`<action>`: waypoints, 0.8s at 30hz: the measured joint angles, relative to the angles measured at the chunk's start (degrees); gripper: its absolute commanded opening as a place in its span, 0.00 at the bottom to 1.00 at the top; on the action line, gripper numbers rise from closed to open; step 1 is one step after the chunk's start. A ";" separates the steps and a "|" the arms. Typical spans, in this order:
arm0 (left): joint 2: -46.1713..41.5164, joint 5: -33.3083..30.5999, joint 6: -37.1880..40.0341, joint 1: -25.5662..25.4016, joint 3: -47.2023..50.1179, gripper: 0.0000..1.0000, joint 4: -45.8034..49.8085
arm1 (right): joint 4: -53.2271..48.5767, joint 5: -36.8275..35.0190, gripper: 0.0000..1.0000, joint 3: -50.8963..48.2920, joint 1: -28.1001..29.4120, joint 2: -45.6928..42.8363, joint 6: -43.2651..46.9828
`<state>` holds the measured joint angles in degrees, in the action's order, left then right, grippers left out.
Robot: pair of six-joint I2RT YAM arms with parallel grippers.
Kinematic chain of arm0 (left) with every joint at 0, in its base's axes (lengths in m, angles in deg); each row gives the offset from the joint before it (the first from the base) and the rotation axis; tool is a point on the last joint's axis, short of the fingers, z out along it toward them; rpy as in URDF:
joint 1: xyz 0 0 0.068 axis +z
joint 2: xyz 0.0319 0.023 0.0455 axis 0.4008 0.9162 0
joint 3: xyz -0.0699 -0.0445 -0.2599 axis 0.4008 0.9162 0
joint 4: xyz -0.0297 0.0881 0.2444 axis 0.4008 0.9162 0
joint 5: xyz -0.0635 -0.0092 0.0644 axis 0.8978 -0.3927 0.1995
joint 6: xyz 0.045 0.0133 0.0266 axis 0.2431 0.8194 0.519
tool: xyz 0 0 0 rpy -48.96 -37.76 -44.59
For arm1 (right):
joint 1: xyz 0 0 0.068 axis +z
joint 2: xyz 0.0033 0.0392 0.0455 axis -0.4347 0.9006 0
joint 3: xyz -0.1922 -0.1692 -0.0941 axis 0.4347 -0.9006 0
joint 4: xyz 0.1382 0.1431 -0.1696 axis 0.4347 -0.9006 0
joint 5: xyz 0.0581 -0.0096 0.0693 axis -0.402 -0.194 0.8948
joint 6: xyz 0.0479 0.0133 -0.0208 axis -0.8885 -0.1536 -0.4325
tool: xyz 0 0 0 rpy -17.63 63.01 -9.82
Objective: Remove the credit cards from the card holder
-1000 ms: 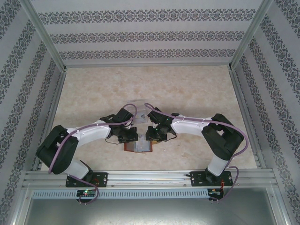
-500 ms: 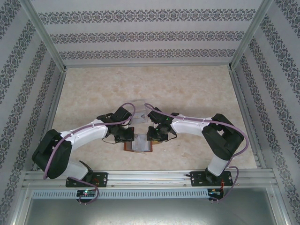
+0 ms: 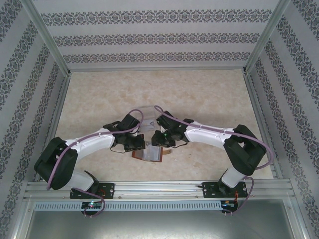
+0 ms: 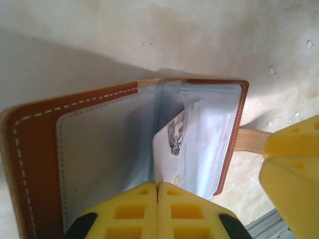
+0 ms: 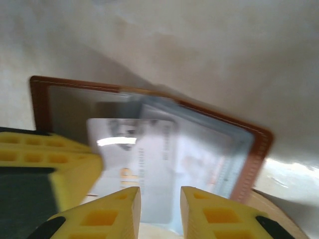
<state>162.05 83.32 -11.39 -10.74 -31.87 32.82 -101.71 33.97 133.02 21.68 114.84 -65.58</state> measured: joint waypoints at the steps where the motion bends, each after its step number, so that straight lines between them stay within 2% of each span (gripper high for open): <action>1: 0.11 0.15 -0.35 0.00 0.22 0.03 -0.61 | 0.46 0.57 0.29 0.09 0.09 0.04 -0.07; 8: 0.37 0.59 -1.70 0.00 1.20 0.03 -2.86 | 2.56 2.91 0.29 0.15 0.09 3.23 -0.76; 17: 0.79 0.59 -1.79 0.00 1.60 0.03 -3.52 | 2.58 2.34 0.29 -0.09 0.09 6.05 -0.90; 24: 0.66 -1.66 0.96 0.00 -0.83 0.02 1.75 | 0.24 0.02 0.29 0.15 0.04 6.25 1.09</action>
<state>162.71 81.65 -10.43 -10.74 -32.70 34.56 -101.47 33.99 133.17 21.72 121.09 -64.48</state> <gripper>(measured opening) 0.065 0.288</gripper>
